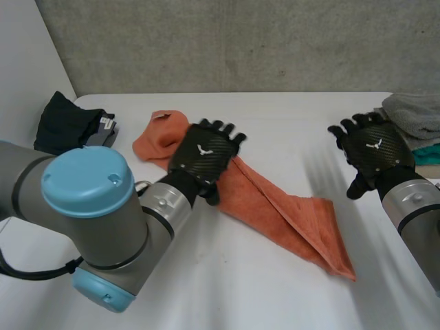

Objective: Fold the laundry.

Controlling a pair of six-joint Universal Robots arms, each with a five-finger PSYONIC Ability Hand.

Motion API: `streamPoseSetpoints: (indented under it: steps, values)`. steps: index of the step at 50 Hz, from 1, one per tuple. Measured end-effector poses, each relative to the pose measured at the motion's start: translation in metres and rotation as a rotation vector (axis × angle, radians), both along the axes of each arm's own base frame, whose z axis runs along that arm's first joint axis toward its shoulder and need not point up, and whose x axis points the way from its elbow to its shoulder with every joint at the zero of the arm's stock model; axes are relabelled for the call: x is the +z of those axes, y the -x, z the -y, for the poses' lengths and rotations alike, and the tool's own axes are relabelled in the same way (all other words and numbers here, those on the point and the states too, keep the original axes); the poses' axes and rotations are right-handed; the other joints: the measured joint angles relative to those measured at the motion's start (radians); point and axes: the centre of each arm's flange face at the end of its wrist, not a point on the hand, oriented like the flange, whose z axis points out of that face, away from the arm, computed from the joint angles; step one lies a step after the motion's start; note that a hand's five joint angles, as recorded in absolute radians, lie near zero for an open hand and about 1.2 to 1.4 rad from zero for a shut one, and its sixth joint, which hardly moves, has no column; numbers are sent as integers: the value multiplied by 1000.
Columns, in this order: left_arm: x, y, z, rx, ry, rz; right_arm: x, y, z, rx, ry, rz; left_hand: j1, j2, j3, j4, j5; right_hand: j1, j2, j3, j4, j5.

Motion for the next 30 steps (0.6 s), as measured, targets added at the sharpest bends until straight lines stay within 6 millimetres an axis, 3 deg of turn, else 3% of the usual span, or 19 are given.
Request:
streamPoseSetpoints:
  steps: [3, 9, 16, 19, 27, 29, 30]
  values:
    - [3, -10, 10, 72, 10, -3, -2, 0, -6, 14, -79, -9, 0, 0, 0, 0, 0, 0, 0, 0, 0, 0]
    - [2, -34, 49, 197, 17, -4, -6, 2, -22, -23, -267, 56, 0, 0, 0, 0, 0, 0, 0, 0, 0, 0]
    - [-15, -57, 102, 254, 11, 24, -17, -1, -38, -160, -431, 267, 0, 0, 0, 0, 0, 0, 0, 0, 0, 0]
    - [-23, -66, 120, 277, 5, 33, -31, -6, -44, -217, -491, 323, 0, 0, 0, 0, 0, 0, 0, 0, 0, 0]
    - [-33, -74, 128, 294, -24, 45, -68, -25, -52, -252, -573, 285, 0, 0, 0, 0, 0, 11, 13, 12, 12, 12]
    - [-34, -74, 124, 291, -31, 46, -77, -31, -50, -250, -568, 271, 0, 0, 0, 0, 0, 381, 410, 378, 373, 381]
    - [-34, -74, 123, 291, -32, 47, -79, -32, -48, -250, -561, 271, 0, 0, 0, 0, 0, 440, 454, 442, 435, 443]
